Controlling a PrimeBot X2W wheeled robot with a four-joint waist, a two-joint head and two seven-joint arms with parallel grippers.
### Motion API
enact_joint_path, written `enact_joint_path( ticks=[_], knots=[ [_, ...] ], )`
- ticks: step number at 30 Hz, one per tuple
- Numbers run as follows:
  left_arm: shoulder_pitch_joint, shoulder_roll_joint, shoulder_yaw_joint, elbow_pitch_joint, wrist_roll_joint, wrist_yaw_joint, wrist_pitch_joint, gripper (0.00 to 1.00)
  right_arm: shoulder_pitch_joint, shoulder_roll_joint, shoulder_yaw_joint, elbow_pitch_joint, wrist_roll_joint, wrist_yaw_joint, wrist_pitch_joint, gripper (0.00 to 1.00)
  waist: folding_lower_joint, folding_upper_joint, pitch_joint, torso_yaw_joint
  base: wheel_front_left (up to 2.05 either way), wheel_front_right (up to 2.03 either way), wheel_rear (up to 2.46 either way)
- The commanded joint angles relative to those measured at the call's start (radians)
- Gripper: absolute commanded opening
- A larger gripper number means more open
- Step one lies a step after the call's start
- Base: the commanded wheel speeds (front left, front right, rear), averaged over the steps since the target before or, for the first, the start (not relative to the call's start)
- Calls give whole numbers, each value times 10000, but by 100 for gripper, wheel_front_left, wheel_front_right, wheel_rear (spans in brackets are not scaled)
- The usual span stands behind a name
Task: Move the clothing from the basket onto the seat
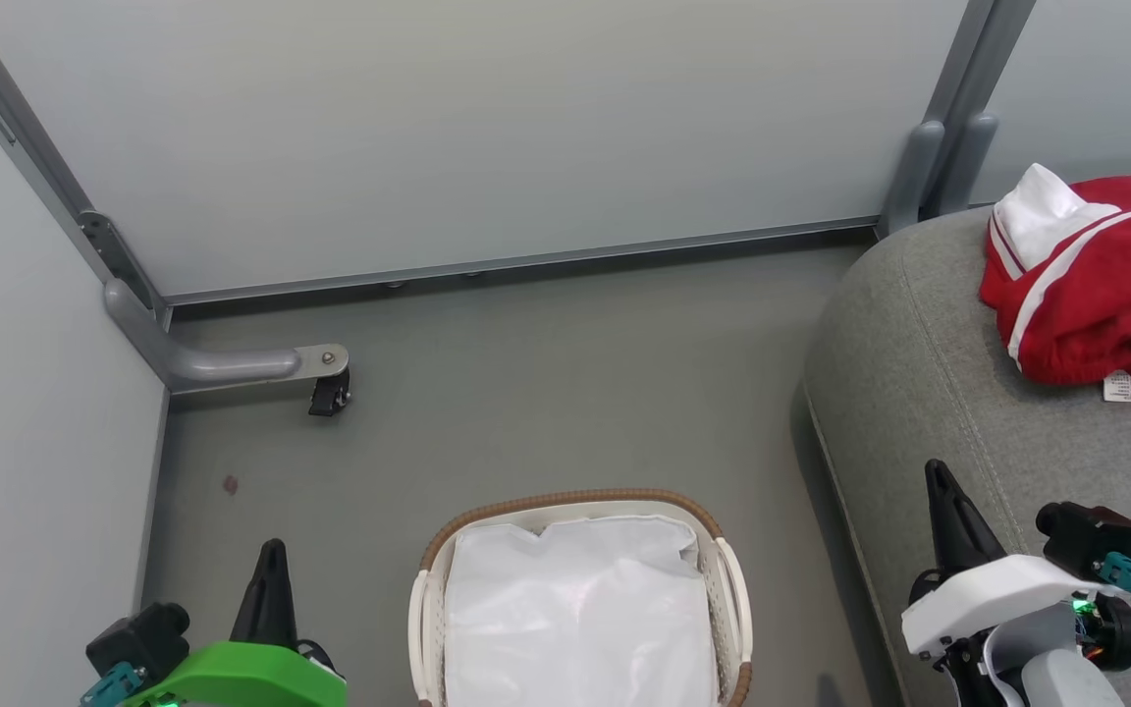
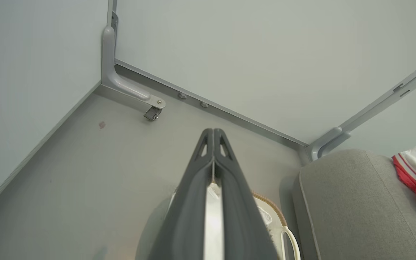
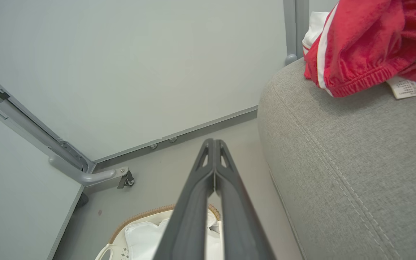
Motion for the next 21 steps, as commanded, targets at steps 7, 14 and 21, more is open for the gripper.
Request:
enact_joint_path(
  ticks=[7,14,21],
  knots=[
    [-279,27,268,-338,-1327,-54,381,0,-68,-65,-122,-303,1607,-3,373,0,0,0,-27,-18,0,0,0],
    [-353,30,425,-462,-2242,-69,658,0,-56,-75,-190,-389,2701,-3,647,0,0,0,-49,-34,0,0,0],
    [-410,33,560,-576,-3071,-78,904,0,-47,-83,-254,-462,3685,-4,898,0,0,0,-71,-49,0,0,0]
  ],
)
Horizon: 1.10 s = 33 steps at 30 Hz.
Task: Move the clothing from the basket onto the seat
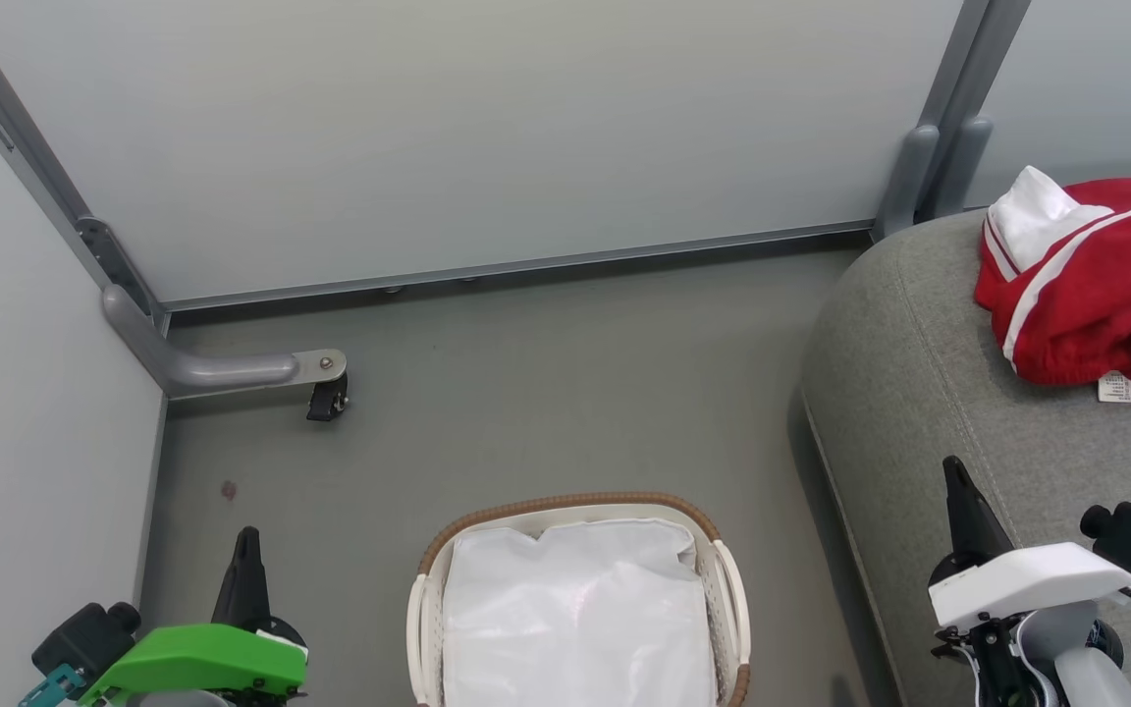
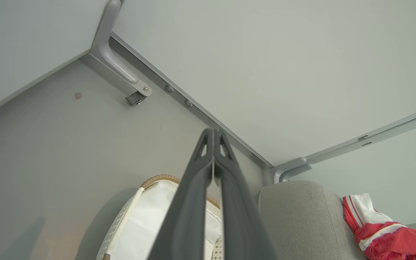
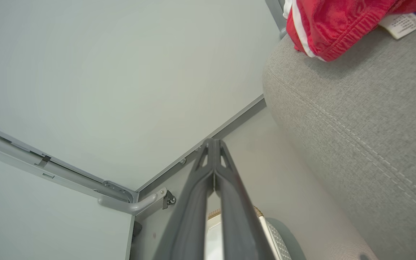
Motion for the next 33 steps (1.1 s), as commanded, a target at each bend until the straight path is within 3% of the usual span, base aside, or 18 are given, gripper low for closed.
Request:
enact_joint_path(
  ticks=[1,33],
  knots=[
    [-300,33,77,-192,-333,-42,76,0,-47,-69,-51,-172,365,-4,86,0,0,0,-5,-3,0,0,0],
    [-511,45,606,-601,-3471,-87,1029,0,-5,-101,-294,-450,4122,-7,1034,0,0,0,-107,-74,0,0,0]
  ],
)
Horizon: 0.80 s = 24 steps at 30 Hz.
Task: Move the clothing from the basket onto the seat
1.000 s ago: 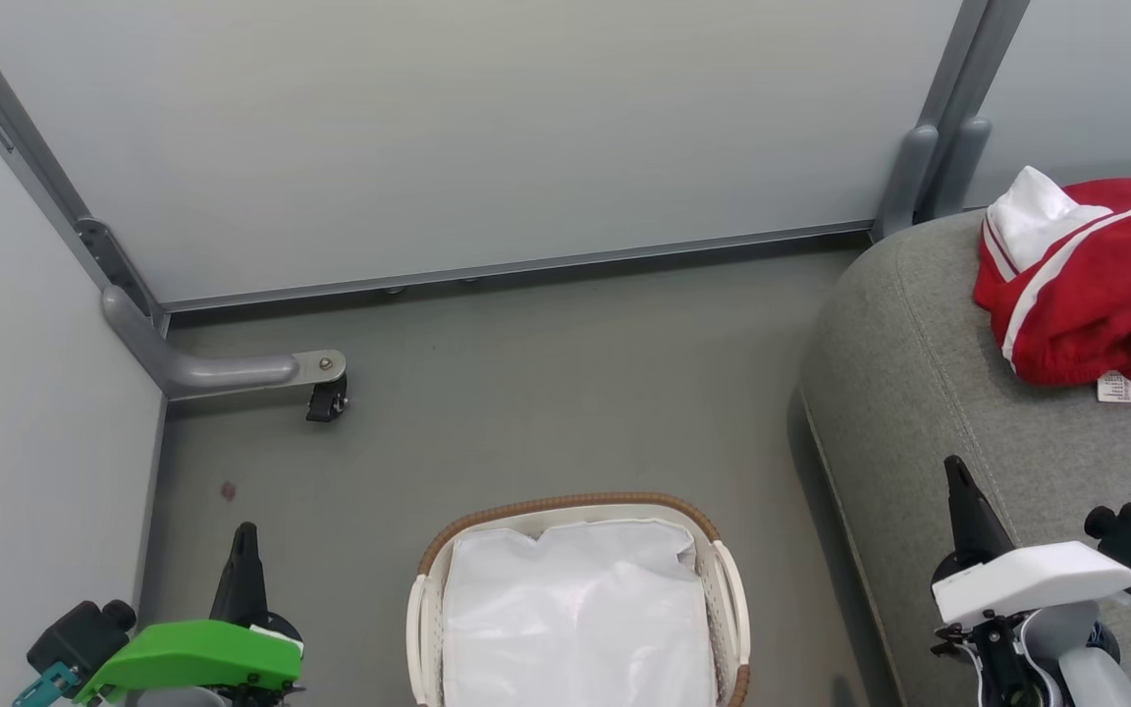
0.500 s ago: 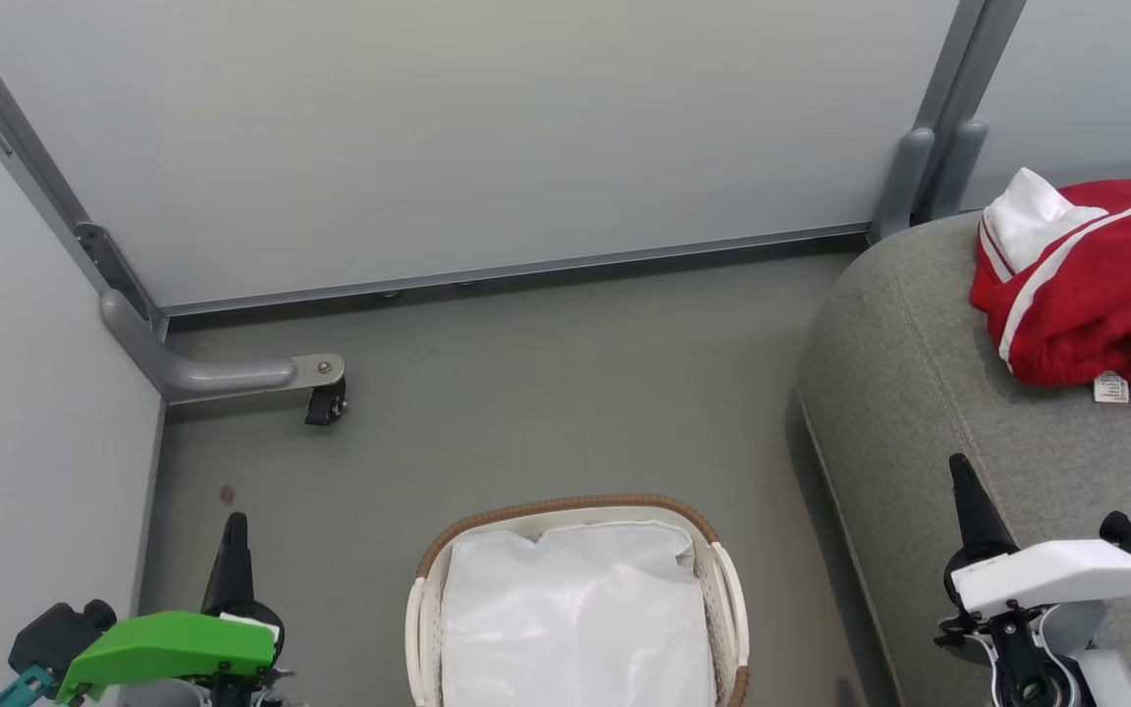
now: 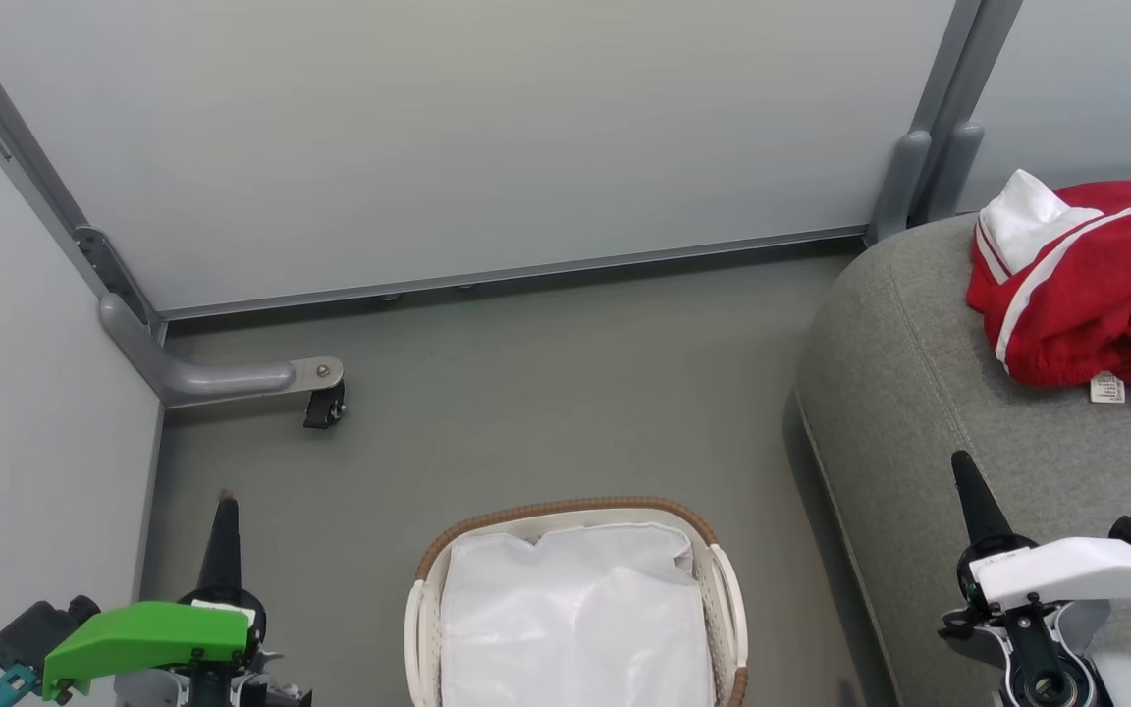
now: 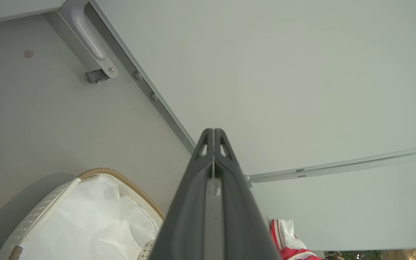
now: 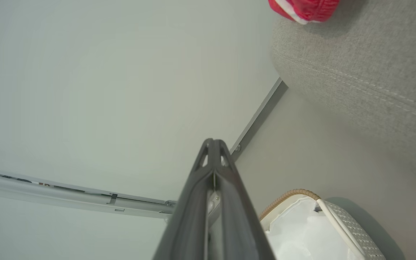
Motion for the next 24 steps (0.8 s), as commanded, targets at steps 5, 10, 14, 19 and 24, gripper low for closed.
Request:
enact_joint_path(
  ticks=[5,10,14,19,24],
  knots=[
    [-256,45,124,-164,-589,-49,175,0,1,-71,-71,-158,695,-5,172,0,0,0,-18,-12,0,0,0],
    [-291,47,194,-219,-966,-54,293,0,8,-75,-102,-193,1154,-5,288,0,0,0,-33,-23,0,0,0],
    [-309,49,249,-257,-1286,-61,388,0,13,-76,-126,-218,1524,-4,379,0,0,0,-46,-32,0,0,0],
    [-320,50,311,-303,-1654,-69,508,0,19,-80,-157,-249,1978,-5,503,0,0,0,-62,-43,0,0,0],
    [-351,52,366,-346,-2009,-77,613,0,26,-84,-184,-279,2407,-4,619,0,0,0,-79,-55,0,0,0]
  ],
)
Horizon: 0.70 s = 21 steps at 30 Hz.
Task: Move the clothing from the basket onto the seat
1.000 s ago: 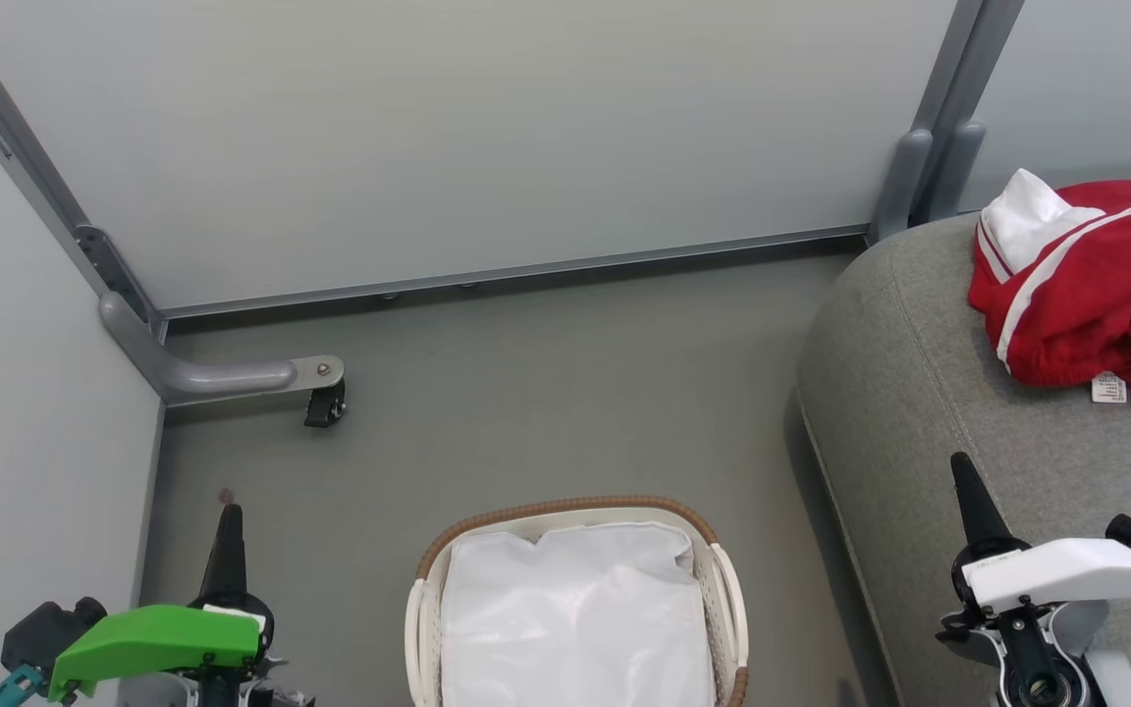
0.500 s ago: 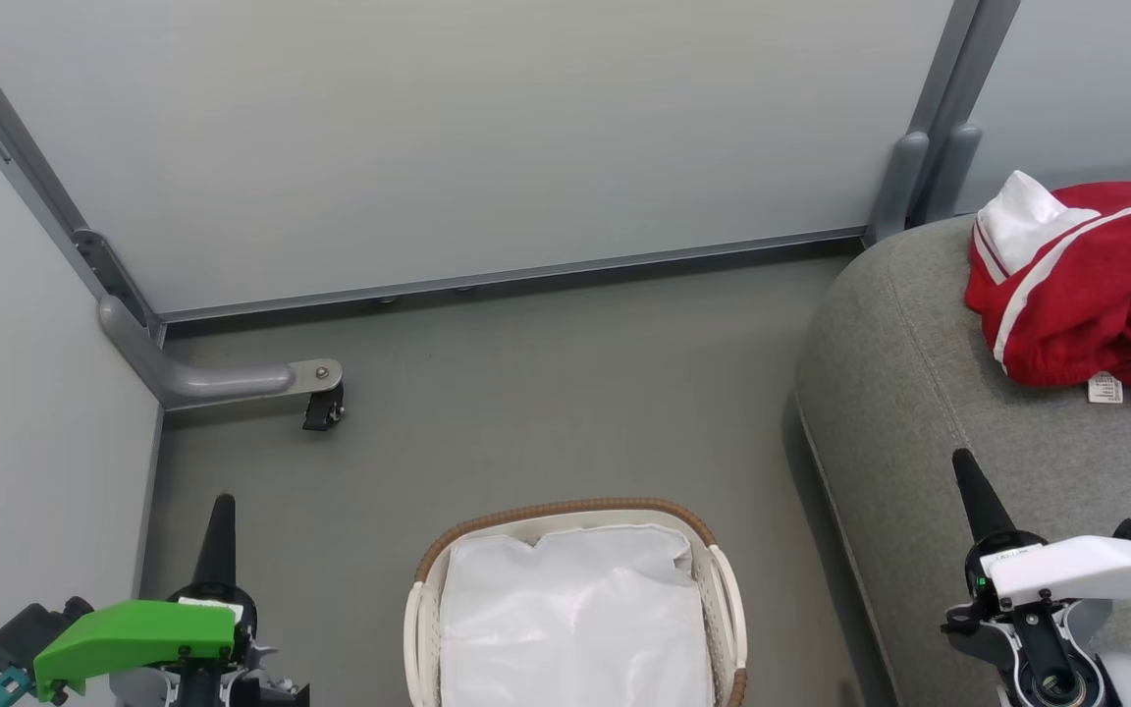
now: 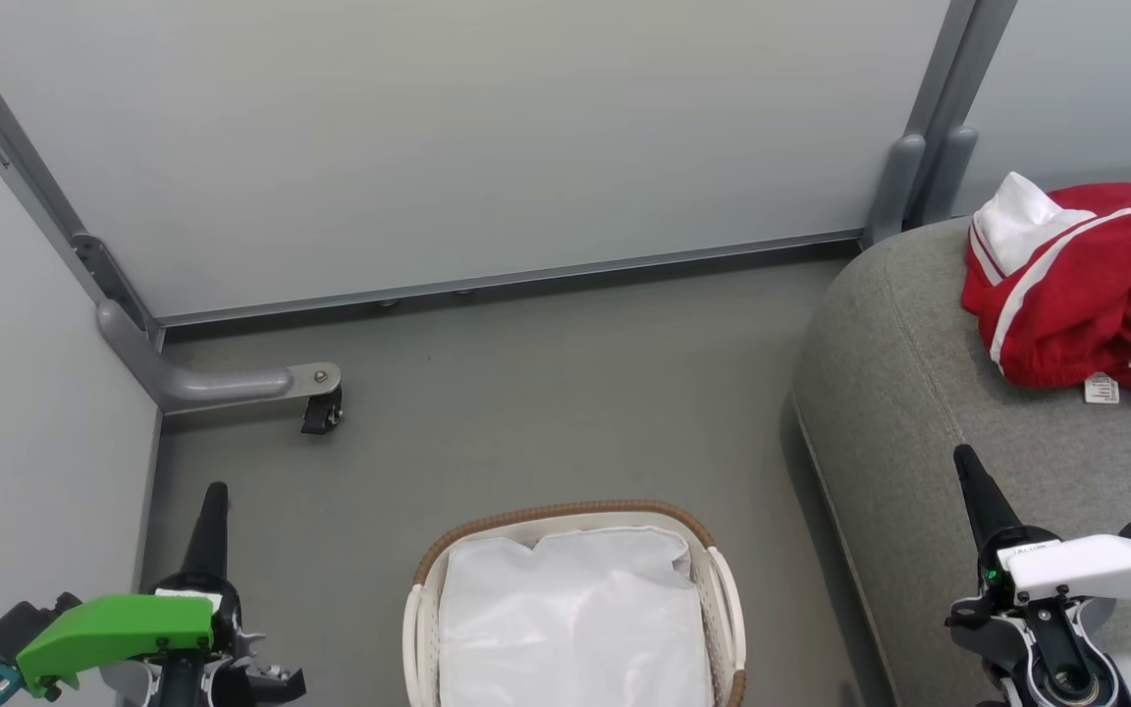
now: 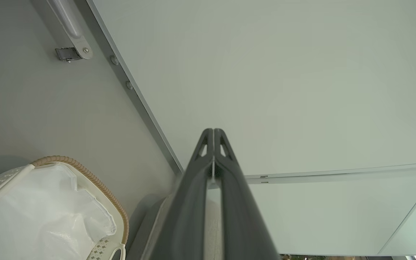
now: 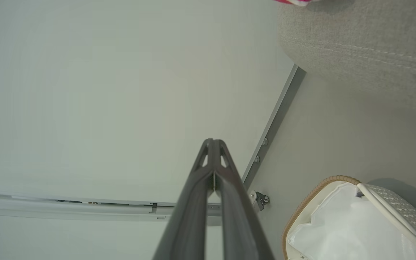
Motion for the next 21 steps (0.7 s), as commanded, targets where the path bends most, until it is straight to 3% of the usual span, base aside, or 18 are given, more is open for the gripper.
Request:
enact_joint_path(
  ticks=[1,21],
  knots=[
    [-225,50,58,-95,-197,-65,59,0,27,-60,-45,-93,248,2,91,0,0,0,-5,-3,0,0,0],
    [-300,57,289,-267,-1543,-82,490,0,55,-74,-149,-197,1846,1,502,0,0,0,-72,-50,0,0,0]
  ],
)
